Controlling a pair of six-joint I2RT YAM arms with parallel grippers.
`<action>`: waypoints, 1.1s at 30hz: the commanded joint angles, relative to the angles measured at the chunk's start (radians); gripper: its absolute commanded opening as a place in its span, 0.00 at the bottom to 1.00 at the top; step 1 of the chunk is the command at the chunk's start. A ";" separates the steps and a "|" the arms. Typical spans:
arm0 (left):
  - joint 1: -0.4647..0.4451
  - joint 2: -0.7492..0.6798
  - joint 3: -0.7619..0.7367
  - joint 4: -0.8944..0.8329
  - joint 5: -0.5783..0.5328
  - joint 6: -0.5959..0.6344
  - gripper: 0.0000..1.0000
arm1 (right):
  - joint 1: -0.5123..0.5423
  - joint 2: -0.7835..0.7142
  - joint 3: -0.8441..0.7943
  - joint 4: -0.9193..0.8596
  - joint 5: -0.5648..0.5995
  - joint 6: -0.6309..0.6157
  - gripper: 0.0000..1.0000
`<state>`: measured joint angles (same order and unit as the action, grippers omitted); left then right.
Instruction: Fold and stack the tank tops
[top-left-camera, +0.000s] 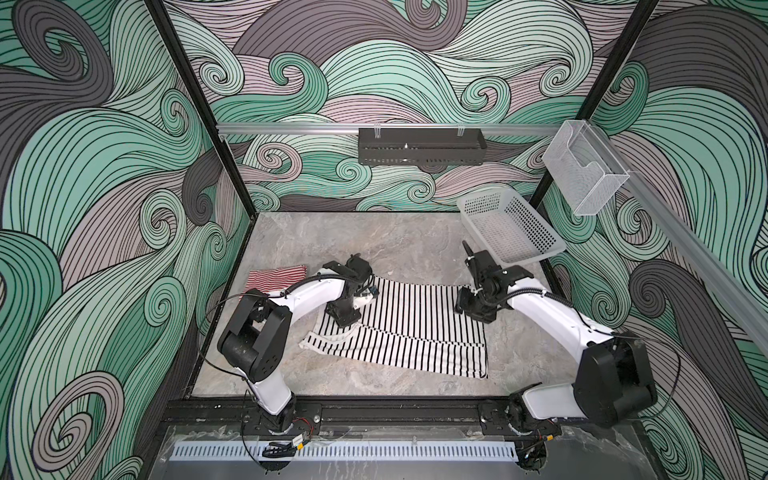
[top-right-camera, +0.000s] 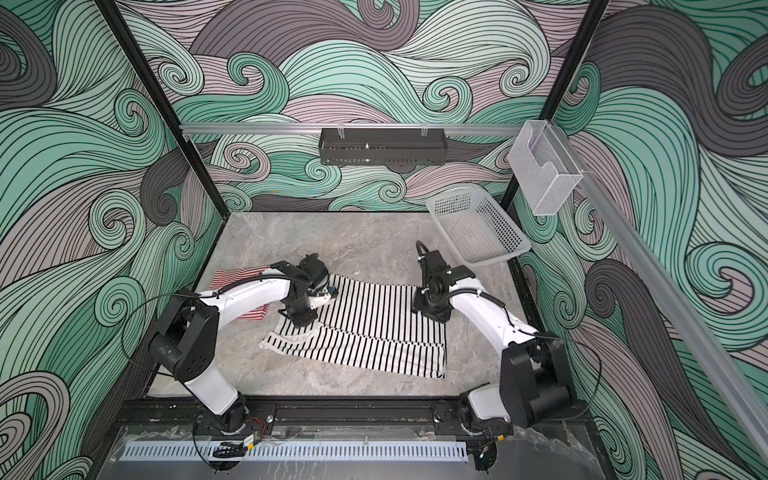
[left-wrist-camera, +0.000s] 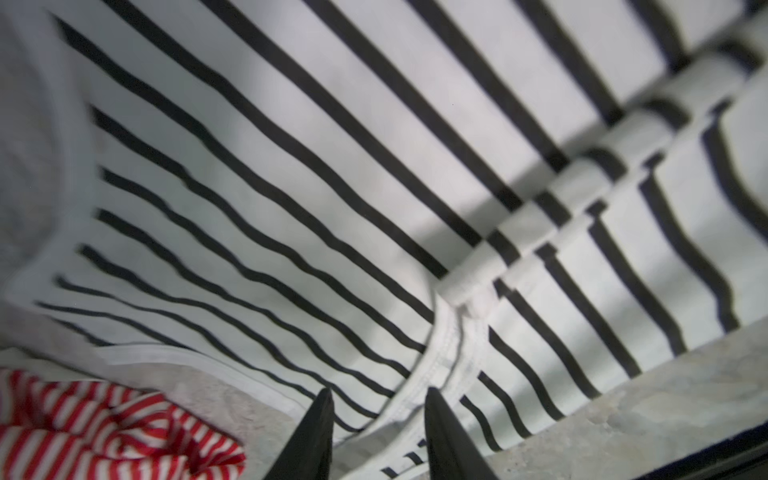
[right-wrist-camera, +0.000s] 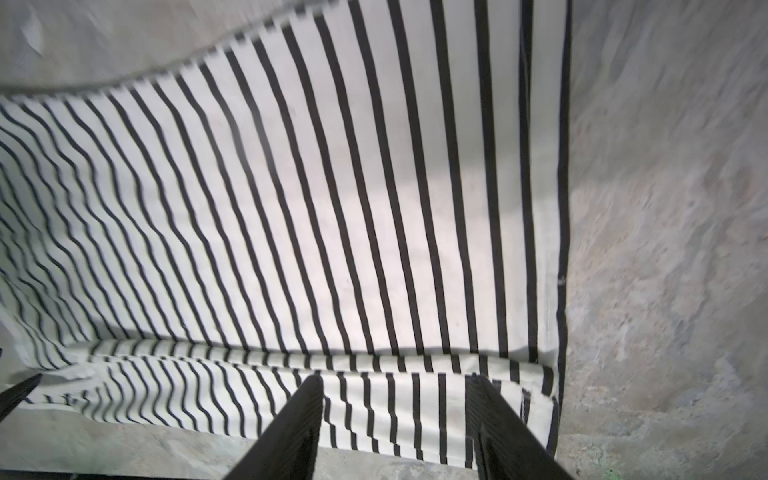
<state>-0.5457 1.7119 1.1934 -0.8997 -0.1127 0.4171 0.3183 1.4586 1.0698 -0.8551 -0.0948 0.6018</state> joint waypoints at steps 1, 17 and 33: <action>0.031 0.090 0.117 0.053 -0.010 -0.043 0.44 | -0.070 0.111 0.093 -0.007 0.039 -0.075 0.56; 0.130 0.436 0.544 0.014 0.199 -0.092 0.46 | -0.200 0.517 0.374 0.042 0.109 -0.085 0.47; 0.147 0.502 0.645 0.018 0.197 -0.101 0.46 | -0.191 0.586 0.410 0.000 0.154 -0.101 0.46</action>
<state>-0.4103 2.1902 1.7988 -0.8532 0.0719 0.3313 0.1204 2.0571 1.4914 -0.8276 0.0277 0.5045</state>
